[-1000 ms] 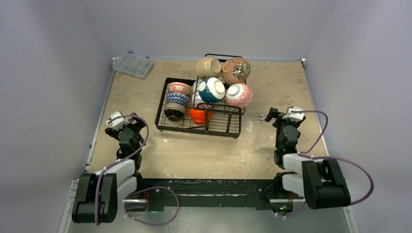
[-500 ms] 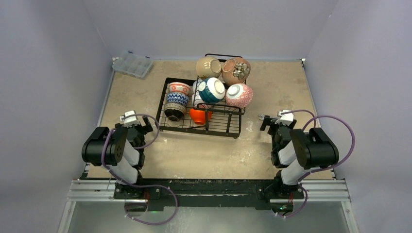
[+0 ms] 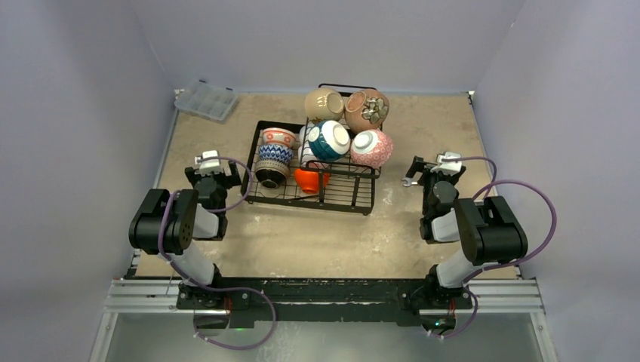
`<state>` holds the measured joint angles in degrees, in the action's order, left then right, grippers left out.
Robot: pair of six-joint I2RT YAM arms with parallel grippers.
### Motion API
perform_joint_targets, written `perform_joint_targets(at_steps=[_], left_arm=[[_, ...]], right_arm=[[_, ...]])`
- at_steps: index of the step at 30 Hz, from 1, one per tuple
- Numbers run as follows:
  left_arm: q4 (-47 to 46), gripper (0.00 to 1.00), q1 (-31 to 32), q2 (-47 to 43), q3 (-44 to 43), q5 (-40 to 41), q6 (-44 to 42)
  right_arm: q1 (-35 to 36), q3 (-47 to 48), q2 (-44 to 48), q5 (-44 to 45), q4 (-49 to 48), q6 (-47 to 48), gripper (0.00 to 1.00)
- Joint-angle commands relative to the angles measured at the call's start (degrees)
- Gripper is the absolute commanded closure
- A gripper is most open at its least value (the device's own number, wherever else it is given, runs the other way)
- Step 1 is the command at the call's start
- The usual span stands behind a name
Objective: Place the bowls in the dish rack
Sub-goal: Reset both arms
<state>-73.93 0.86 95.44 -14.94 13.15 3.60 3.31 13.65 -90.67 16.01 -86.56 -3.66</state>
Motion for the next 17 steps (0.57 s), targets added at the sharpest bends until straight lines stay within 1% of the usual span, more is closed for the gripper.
perform_joint_targets(at_steps=[1, 3, 13, 17], left_arm=[[-0.8, 0.01, 1.1, -1.0, 1.1, -1.8, 0.8], [-1.4, 0.01, 1.1, -1.0, 1.3, 1.0, 1.9], [-0.8, 0.01, 1.2, -0.9, 1.0, 1.2, 1.6], [0.6, 0.01, 2.2, -0.9, 0.2, 2.4, 0.8]], right_arm=[[-0.2, 0.7, 0.9, 2.2, -2.3, 0.5, 0.01], [-0.2, 0.8, 0.9, 2.4, -2.2, 0.5, 0.01], [-0.2, 0.8, 1.0, 2.5, -2.3, 0.5, 0.01], [-0.2, 0.8, 0.9, 2.4, -2.2, 0.4, 0.01]])
